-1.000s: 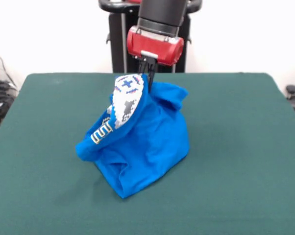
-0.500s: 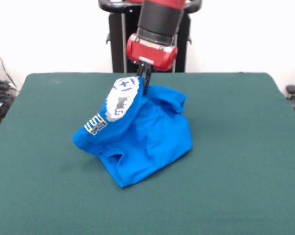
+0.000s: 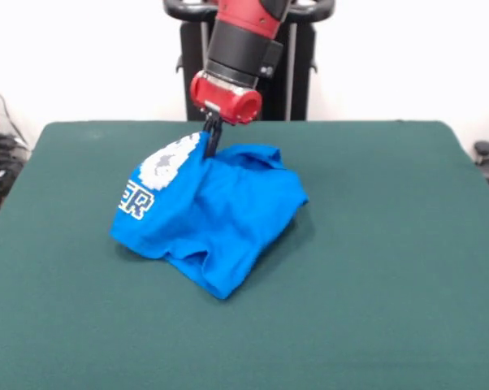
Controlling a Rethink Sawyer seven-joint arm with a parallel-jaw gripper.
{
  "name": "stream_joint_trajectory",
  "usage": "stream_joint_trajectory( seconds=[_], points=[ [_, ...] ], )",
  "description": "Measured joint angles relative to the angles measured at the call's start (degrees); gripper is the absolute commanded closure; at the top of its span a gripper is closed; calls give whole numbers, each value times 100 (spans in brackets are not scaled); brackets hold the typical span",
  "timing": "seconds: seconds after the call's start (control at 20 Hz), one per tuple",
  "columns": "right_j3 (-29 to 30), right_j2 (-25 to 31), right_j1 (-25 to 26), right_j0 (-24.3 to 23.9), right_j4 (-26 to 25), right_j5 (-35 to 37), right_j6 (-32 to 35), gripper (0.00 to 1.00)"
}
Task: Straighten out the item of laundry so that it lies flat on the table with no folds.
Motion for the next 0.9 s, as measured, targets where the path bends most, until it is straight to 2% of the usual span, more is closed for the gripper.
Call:
stream_joint_trajectory(
  seconds=[0.15, 0.3, 0.6, 0.65, 0.9],
  points=[
    [383, 19, 75, 76, 566, -345, 745, 100],
    [659, 37, 78, 219, 954, -387, 1389, 100],
    [905, 58, 69, 443, 1071, -388, 1998, 100],
    [937, 57, 68, 577, 1072, -387, 2003, 0],
    [947, 51, 32, 690, 1072, -332, 2003, 0]
  ],
)
